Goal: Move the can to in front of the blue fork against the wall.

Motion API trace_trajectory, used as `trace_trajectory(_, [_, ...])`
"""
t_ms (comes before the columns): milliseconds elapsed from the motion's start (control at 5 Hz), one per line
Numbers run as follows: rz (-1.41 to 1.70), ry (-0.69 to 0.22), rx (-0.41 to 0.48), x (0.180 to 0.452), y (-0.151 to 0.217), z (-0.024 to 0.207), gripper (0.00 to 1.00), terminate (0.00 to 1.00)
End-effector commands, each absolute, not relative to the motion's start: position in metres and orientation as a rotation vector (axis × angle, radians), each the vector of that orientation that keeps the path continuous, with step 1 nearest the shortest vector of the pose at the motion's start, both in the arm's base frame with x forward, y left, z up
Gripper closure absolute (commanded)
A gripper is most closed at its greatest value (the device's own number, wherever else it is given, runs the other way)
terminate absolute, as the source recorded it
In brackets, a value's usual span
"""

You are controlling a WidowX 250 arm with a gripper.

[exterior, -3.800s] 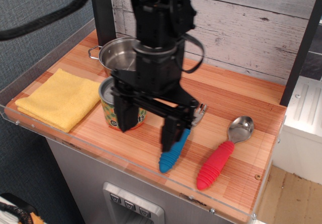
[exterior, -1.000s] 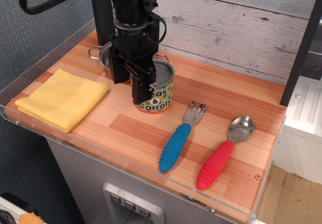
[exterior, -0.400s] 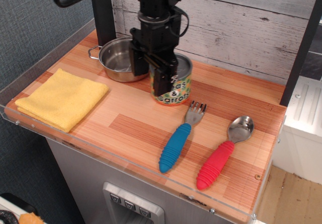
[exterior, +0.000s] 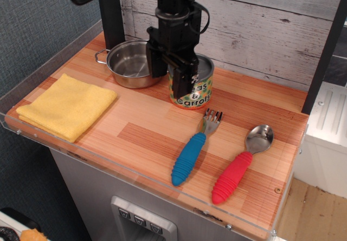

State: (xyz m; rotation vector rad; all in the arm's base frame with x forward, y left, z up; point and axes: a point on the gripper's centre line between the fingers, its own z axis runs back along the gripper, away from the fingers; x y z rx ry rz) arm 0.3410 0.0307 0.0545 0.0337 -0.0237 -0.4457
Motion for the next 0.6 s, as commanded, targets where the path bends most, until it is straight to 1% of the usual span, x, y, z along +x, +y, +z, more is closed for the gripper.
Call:
trace_trajectory(0, [-0.472,-0.067,0.017,0.368,0.017,0.069,0.00,0.00])
trace_trajectory(400, [-0.499,-0.074,0.027,0.375,0.002,0.070,0.00,0.00])
